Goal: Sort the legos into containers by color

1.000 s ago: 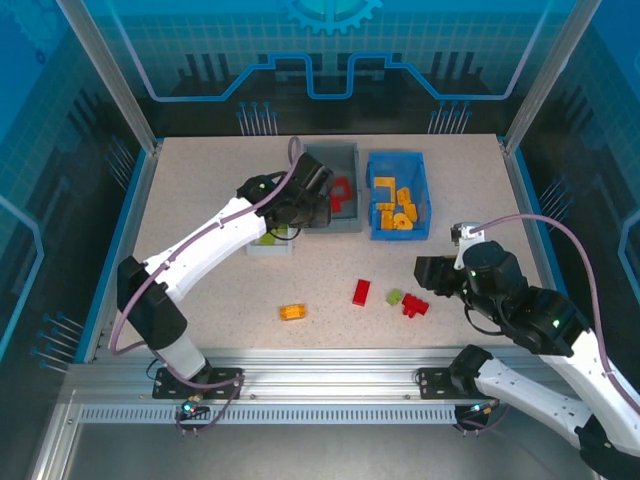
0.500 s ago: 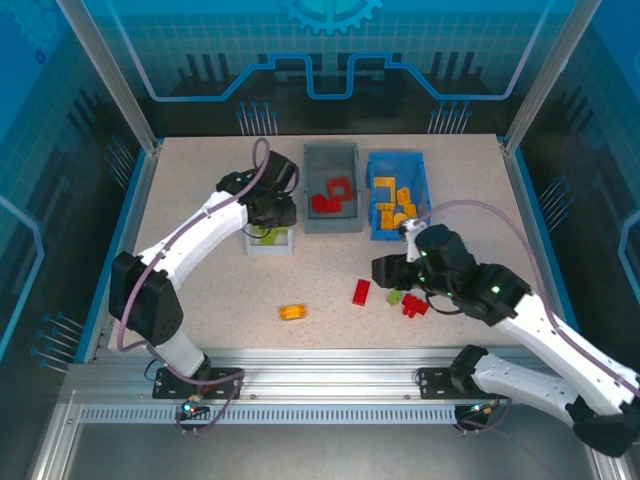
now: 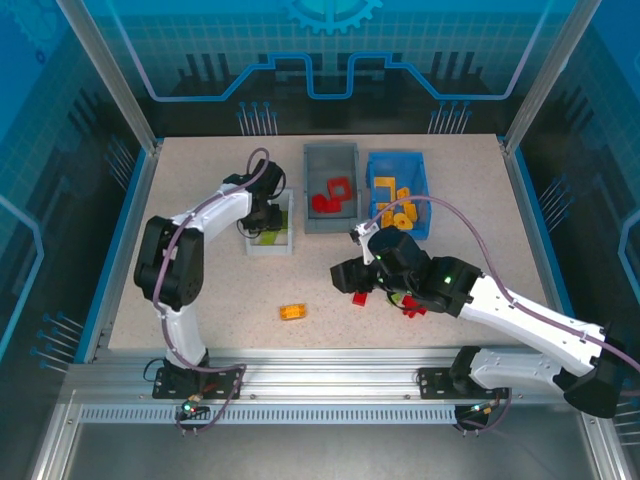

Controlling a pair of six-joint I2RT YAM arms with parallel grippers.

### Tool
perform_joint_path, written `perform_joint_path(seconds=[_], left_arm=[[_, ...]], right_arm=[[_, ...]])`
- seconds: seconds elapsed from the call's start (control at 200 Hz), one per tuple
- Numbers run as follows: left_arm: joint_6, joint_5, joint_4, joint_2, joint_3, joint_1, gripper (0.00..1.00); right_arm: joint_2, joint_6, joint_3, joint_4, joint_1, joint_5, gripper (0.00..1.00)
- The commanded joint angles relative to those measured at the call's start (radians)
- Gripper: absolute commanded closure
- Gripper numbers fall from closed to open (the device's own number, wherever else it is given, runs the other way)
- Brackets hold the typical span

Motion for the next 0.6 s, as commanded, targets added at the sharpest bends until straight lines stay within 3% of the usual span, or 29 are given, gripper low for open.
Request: perform_joint_path(seconds=[0.0, 0.09, 0.2, 0.335, 0.46, 0.595], left_arm=[[0.021, 0.025, 0.018, 0.016, 0.036, 0.005, 0.64], [0.01, 0.031, 0.014, 0.007, 0.026, 0.005, 0.51], [-0.002, 0.037, 0.007, -0.056, 0.009, 0.002, 0.44], [-0.024, 0.063, -0.009, -0.165, 0.001, 0.001, 0.42], [-0.057, 0.109, -0.004, -0.269, -0.024, -0.009, 0.42], [-0.076, 0.146, 0.014, -0.354, -0.077, -0.02, 0.44]], right_arm=[[-0.011, 0.008, 0.013, 0.017, 0.011, 0.024, 0.41], [-0.014, 0.013, 0.002, 0.018, 0.011, 0.027, 0.4], [-0.003, 0.025, -0.001, -0.005, 0.011, 0.051, 0.39], [0.026, 0.093, 0.011, -0.119, 0.011, 0.145, 0.39], [0.068, 0.249, 0.017, -0.258, 0.011, 0.243, 0.4], [0.156, 0.381, -0.002, -0.303, 0.02, 0.229, 0.41]])
